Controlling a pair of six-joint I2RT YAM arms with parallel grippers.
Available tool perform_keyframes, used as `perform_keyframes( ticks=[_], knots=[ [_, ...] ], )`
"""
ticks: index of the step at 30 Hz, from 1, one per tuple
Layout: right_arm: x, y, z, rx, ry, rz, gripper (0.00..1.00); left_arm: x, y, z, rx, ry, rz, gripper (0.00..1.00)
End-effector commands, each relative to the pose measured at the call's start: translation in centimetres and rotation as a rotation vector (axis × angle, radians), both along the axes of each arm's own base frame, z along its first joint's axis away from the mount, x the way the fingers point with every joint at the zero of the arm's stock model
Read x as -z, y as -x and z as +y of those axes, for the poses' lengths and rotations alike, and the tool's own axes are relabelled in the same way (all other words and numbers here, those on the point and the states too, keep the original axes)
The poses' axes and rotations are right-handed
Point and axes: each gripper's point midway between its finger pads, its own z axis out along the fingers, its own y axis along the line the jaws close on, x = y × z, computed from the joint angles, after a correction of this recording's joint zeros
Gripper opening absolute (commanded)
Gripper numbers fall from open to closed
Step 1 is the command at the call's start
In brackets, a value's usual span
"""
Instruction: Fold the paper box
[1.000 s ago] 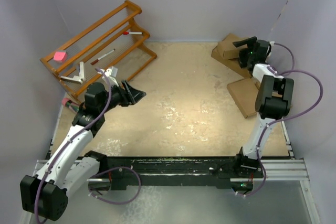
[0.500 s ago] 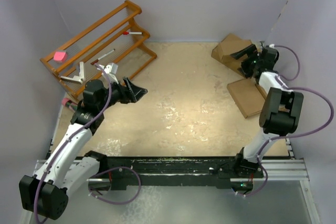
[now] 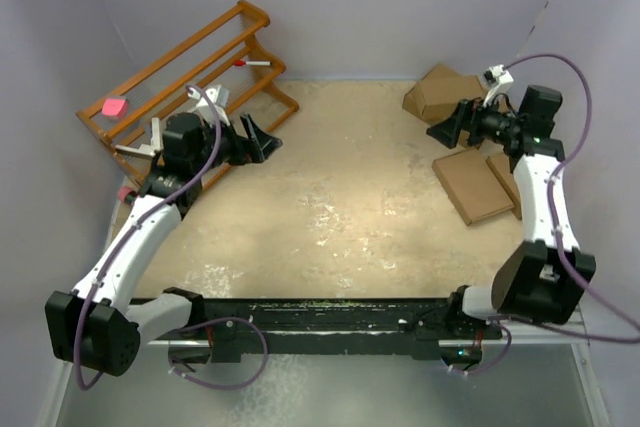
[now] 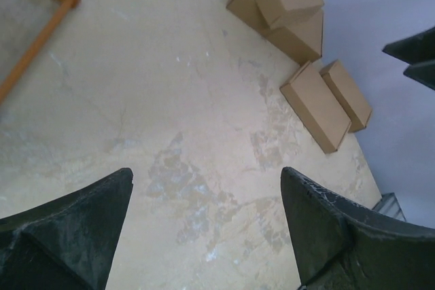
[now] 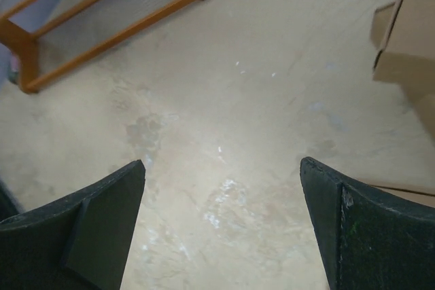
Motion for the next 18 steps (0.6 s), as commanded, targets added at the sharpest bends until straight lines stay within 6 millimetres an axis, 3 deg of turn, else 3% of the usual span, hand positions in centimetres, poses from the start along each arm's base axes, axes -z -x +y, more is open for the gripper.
perform_keyframes(
  ticks=[1,5,7,11,14,18],
  knots=[
    [-7.5,2.5,-1.9,0.036,0.313,-0.303,1.00,-5.5,-0.4,1.6,-0.042,-0.104,-0.115,0.92],
    [-14.4,4.1,-5.0,0.295,0.427,-0.414,1.00,-10.4,0.9,2.7,-0.079,-0.114,-0.220,0.92],
    [-17.6,5.3,-5.3,0.355,0.429,-0.468,1.00,-13.0,1.6,3.4,-0.114,-0.104,-0.265,0.93],
    [-22.9,7.8,-3.3,0.319,0.370,-0.556,1.00,-17.4,2.9,4.2,-0.150,-0.073,-0.321,0.96],
    [-25.3,9.5,-1.4,0.237,0.344,-0.614,1.00,-20.6,4.3,4.0,-0.125,-0.055,-0.370,0.96],
    [-27.2,11.0,-0.1,0.208,0.277,-0.621,1.00,-23.2,5.7,4.2,-0.113,-0.050,-0.423,0.96]
  ],
)
